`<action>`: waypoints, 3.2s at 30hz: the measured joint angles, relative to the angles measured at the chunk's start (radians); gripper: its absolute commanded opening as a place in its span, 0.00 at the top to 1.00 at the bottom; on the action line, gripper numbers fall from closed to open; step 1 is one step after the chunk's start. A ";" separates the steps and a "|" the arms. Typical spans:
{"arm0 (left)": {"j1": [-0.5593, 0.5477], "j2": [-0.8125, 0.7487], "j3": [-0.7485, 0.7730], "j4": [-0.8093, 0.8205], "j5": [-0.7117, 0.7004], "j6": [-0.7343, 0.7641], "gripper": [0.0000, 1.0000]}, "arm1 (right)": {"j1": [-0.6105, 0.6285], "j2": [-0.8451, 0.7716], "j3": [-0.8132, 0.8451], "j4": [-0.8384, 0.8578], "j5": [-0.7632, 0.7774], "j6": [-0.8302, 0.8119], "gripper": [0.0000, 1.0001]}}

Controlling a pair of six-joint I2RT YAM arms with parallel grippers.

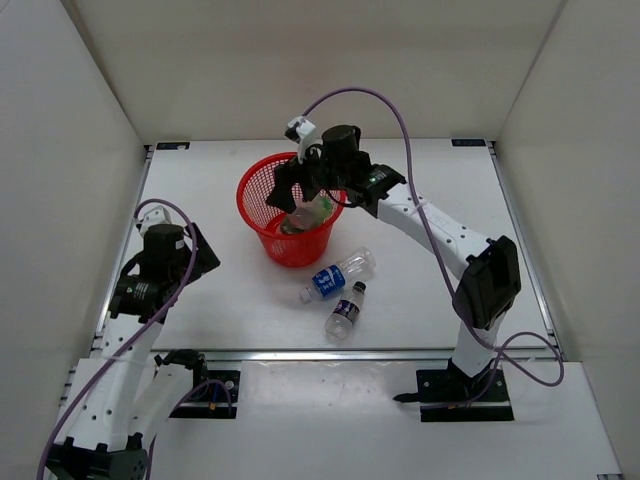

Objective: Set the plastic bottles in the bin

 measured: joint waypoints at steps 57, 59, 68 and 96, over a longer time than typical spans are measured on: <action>-0.153 -0.169 -0.019 -0.058 0.127 0.123 0.02 | 0.207 -0.367 -0.909 -0.197 0.620 0.764 0.16; -0.174 -0.190 -0.019 -0.053 0.160 0.129 0.01 | 0.212 -0.365 -0.930 -0.194 0.621 0.772 0.20; -0.222 -0.186 -0.026 -0.015 0.264 0.140 0.02 | 0.143 -0.463 -1.062 -0.164 0.634 0.812 0.71; -0.190 -0.100 -0.048 0.048 0.212 0.149 0.01 | 0.030 -0.056 0.114 -0.034 0.359 0.135 0.60</action>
